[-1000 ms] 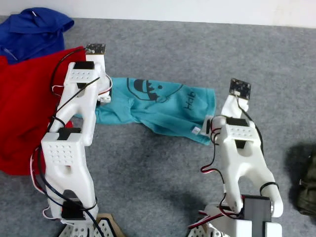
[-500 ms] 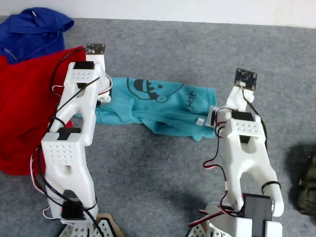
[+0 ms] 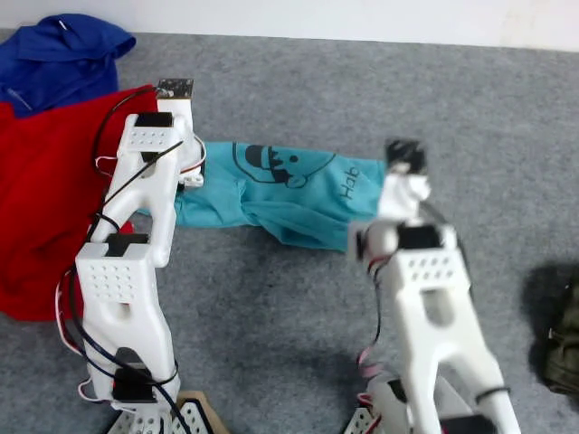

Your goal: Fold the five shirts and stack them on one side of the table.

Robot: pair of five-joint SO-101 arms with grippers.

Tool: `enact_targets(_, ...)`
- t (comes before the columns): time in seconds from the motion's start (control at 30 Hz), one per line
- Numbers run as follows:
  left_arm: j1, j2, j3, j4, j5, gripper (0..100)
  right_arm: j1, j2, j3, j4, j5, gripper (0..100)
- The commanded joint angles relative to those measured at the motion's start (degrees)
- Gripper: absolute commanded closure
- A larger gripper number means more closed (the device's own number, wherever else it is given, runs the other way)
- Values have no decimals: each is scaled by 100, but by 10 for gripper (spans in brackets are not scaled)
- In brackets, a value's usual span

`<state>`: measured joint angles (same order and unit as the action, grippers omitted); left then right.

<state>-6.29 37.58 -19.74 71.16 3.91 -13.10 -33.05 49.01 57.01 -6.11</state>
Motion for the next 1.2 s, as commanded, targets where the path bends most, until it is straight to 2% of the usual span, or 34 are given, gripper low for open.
enact_targets(0.0,57,-48,-22,-88,-53,994,-426,-646,840,-215,97,793)
enact_targets(0.1,57,-48,-13,-88,-53,994,-347,-585,1253,-760,97,798)
enact_targets(0.23,57,-48,-13,-88,-53,994,-321,-180,1182,-998,97,856)
enact_targets(0.73,57,-48,-13,-88,-53,994,286,2246,-664,-1262,53,857)
enact_targets(1.17,57,-48,-13,-88,-53,994,251,2554,-734,-1525,88,861)
